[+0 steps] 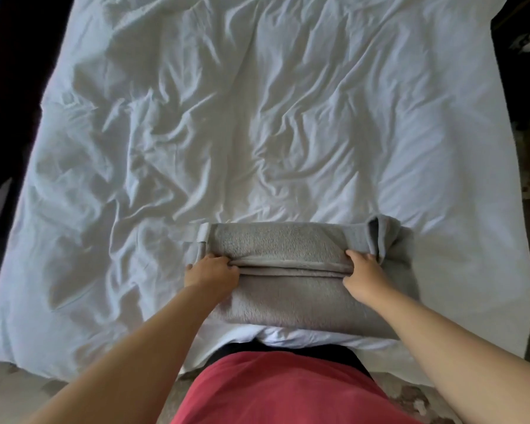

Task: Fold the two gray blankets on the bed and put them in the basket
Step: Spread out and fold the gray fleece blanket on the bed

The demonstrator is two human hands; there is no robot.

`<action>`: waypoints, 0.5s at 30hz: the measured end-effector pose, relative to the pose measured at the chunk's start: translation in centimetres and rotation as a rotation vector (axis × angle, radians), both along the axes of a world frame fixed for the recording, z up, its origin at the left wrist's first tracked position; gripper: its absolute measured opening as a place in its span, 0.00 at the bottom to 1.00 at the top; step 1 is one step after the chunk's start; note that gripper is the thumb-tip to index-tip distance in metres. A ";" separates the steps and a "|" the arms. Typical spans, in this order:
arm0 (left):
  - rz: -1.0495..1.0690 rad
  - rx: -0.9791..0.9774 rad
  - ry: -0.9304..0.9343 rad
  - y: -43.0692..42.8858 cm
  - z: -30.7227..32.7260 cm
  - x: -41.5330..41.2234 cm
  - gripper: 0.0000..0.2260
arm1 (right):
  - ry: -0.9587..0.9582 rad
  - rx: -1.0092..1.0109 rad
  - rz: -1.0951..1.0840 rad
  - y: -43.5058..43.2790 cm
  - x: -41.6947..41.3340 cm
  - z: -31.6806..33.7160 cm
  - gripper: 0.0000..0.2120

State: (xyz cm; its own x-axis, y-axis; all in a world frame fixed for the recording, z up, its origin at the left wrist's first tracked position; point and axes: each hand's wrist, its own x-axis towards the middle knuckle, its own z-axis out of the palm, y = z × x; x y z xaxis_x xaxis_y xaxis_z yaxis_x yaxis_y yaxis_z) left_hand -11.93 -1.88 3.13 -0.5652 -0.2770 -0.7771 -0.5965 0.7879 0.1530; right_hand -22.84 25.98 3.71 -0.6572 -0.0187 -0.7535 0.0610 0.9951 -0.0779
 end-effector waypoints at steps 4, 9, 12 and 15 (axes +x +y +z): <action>-0.130 -0.127 0.018 0.9 1.8 -3.6 0.18 | 0.019 -0.002 -0.067 -0.7 0.1 0.0 0.29; -0.251 -0.015 0.354 4.9 2.4 -7.6 0.14 | 0.133 -0.013 -0.123 -1.6 0.0 0.3 0.28; -0.380 0.081 0.359 8.1 1.5 -9.1 0.19 | 0.284 0.007 -0.322 -2.0 -1.1 0.6 0.32; -0.506 0.050 0.232 9.7 -0.2 -9.0 0.26 | 0.334 0.090 -0.489 -1.3 -3.5 0.1 0.31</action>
